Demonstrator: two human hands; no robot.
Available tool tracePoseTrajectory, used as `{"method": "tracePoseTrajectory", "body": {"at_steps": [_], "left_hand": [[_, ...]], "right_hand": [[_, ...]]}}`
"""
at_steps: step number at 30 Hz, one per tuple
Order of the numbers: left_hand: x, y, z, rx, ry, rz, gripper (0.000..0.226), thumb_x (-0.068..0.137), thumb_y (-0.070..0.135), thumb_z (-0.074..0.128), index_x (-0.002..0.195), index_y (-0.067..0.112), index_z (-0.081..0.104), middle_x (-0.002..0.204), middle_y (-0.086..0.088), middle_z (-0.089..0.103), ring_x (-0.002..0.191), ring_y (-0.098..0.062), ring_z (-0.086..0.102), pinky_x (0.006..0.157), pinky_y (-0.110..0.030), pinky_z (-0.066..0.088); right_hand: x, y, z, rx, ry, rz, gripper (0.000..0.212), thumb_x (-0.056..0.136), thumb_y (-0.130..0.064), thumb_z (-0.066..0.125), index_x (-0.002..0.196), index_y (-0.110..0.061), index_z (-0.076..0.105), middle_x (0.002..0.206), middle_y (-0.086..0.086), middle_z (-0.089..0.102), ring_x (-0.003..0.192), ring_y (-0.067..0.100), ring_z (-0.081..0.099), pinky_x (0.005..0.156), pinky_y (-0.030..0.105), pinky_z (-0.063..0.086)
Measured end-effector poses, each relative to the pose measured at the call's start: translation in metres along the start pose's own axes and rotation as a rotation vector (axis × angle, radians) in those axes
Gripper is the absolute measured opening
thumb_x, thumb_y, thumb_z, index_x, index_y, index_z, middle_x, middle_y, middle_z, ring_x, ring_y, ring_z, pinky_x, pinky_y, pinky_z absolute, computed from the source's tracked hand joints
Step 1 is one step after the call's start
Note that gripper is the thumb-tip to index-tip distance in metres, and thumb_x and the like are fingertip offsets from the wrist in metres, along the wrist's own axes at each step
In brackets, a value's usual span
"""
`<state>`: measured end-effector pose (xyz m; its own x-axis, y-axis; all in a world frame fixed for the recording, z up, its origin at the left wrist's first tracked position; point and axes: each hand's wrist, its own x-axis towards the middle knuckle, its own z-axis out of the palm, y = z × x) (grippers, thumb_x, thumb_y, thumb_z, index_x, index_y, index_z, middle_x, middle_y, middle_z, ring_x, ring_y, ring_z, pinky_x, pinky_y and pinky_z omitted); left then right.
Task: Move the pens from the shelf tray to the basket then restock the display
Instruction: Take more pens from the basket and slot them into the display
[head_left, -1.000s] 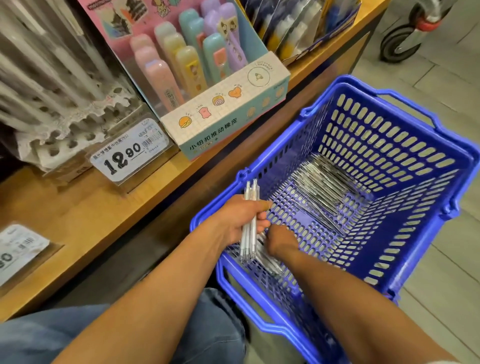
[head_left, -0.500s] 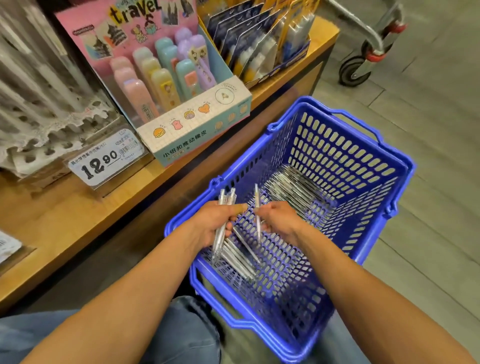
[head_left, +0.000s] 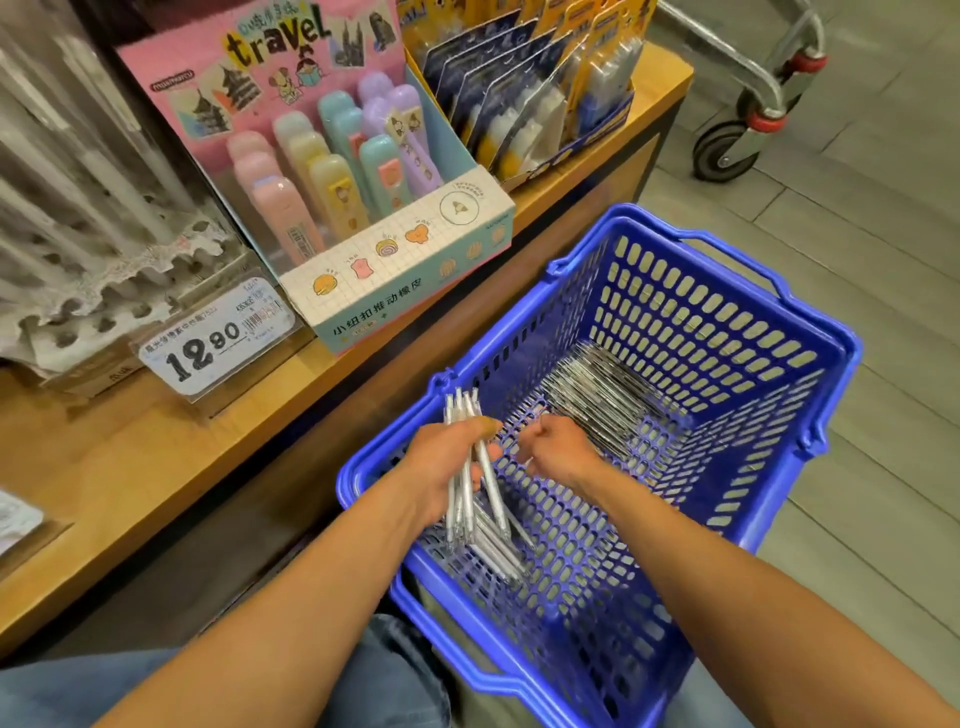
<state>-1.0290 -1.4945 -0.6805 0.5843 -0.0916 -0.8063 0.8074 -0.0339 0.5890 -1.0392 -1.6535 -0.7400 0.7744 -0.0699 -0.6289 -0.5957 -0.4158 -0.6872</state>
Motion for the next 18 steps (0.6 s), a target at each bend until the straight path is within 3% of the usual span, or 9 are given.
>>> {"method": "tracePoseTrajectory", "body": {"at_steps": [3,7,11,14,16,18], "left_hand": [[0.005,-0.004,-0.002,0.013,0.063,-0.007,0.012,0.087,0.02,0.07,0.084,0.01,0.064,0.05,0.003,0.066,0.043,-0.013,0.048,0.046,-0.02,0.04],[0.004,-0.006,-0.005,-0.018,-0.003,-0.031,0.013,0.089,0.014,0.068,0.078,0.01,0.061,0.046,0.001,0.056,0.036,-0.011,0.05,0.042,-0.019,0.043],[0.005,-0.008,-0.01,-0.021,-0.053,-0.085,0.012,0.093,0.012,0.064,0.084,0.01,0.057,0.05,-0.001,0.054,0.045,-0.015,0.057,0.04,-0.021,0.045],[0.008,-0.008,-0.012,-0.001,-0.063,-0.106,0.013,0.095,0.013,0.062,0.083,0.011,0.057,0.05,0.0,0.058,0.042,-0.013,0.059,0.041,-0.021,0.047],[0.01,-0.011,-0.012,0.004,-0.075,-0.115,0.014,0.095,0.011,0.059,0.081,0.01,0.058,0.053,-0.002,0.062,0.04,-0.012,0.055,0.041,-0.022,0.047],[0.01,-0.014,-0.013,0.013,-0.061,-0.119,0.016,0.095,0.009,0.059,0.079,0.009,0.058,0.052,-0.002,0.06,0.037,-0.011,0.051,0.042,-0.021,0.046]], "right_hand": [[0.026,0.032,0.027,-0.516,-0.081,0.034,0.016,0.091,-0.011,0.055,0.095,0.003,0.063,0.102,0.023,0.067,0.095,0.037,0.064,0.075,0.039,0.053],[0.031,0.061,0.071,-0.744,-0.128,0.067,0.025,0.092,-0.018,0.056,0.113,-0.004,0.053,0.116,0.018,0.06,0.104,0.035,0.06,0.073,0.037,0.047],[0.03,0.069,0.09,-0.782,-0.106,0.047,0.028,0.095,-0.015,0.052,0.12,-0.005,0.049,0.118,0.017,0.06,0.107,0.036,0.06,0.075,0.038,0.048],[0.03,0.059,0.075,-0.742,-0.148,0.09,0.017,0.091,-0.02,0.058,0.101,-0.007,0.055,0.107,0.015,0.061,0.098,0.034,0.062,0.068,0.034,0.046],[0.028,0.048,0.054,-0.612,-0.152,0.141,0.017,0.09,-0.021,0.059,0.084,-0.006,0.054,0.088,0.013,0.06,0.081,0.032,0.06,0.059,0.034,0.045],[0.02,0.032,0.03,-0.344,-0.125,0.183,0.017,0.088,-0.018,0.061,0.081,-0.002,0.063,0.079,0.014,0.065,0.068,0.027,0.06,0.063,0.038,0.053]]}}
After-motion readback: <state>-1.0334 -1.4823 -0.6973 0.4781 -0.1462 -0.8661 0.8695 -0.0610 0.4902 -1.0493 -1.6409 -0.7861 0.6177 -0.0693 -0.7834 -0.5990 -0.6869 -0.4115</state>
